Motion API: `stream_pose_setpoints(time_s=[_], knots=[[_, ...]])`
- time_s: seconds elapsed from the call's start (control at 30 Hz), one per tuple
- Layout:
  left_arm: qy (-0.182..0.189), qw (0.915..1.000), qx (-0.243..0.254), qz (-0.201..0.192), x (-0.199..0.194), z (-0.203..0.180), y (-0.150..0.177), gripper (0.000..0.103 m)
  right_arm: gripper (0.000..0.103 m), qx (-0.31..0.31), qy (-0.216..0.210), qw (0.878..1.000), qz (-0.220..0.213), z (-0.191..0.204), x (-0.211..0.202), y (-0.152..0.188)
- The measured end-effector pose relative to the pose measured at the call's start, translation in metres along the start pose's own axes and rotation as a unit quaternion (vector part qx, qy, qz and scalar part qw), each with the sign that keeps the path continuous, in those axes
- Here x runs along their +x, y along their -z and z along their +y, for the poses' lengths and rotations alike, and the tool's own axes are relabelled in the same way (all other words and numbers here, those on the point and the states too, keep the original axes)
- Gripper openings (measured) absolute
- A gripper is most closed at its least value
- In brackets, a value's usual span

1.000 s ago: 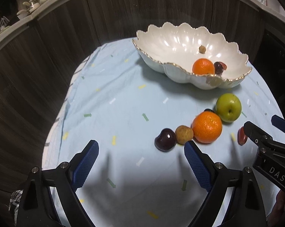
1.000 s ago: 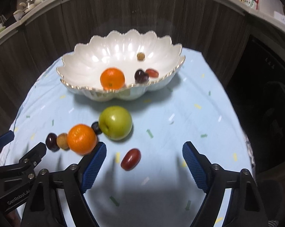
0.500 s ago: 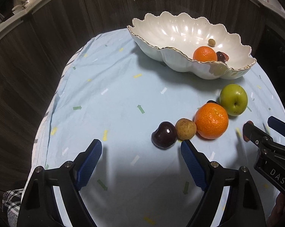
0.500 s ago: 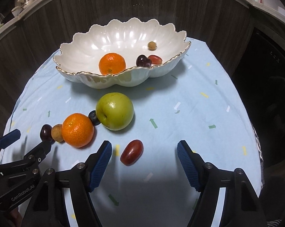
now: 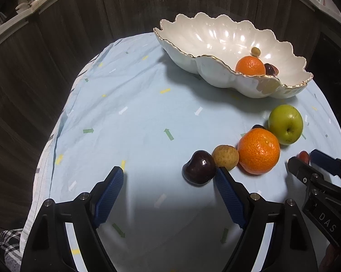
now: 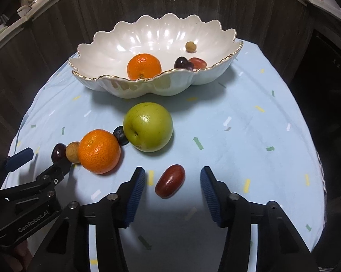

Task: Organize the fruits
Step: 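Close right tool on the second red date while left tool closes on the dark plum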

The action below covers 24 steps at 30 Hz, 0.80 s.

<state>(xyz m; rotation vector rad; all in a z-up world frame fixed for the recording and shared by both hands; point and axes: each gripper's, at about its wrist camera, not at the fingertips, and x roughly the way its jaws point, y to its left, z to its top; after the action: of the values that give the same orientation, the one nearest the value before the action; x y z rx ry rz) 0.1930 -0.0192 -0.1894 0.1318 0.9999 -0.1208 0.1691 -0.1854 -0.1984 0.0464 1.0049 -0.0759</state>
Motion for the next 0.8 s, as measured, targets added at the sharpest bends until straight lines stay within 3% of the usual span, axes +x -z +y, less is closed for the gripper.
stream_pose_setpoints(time_s=[0.5, 0.8], knots=[[0.03, 0.9994, -0.016, -0.011, -0.0017, 0.0013, -0.0014, 0.072, 0.032, -0.002, -0.016, 1.0, 0.007, 0.0007, 0.0036, 0.0003], [0.043, 0.999, 0.002, 0.007, 0.0034, 0.0003, 0.0015, 0.065, 0.025, -0.014, -0.015, 1.0, 0.007, 0.0047, 0.0032, 0.0003]])
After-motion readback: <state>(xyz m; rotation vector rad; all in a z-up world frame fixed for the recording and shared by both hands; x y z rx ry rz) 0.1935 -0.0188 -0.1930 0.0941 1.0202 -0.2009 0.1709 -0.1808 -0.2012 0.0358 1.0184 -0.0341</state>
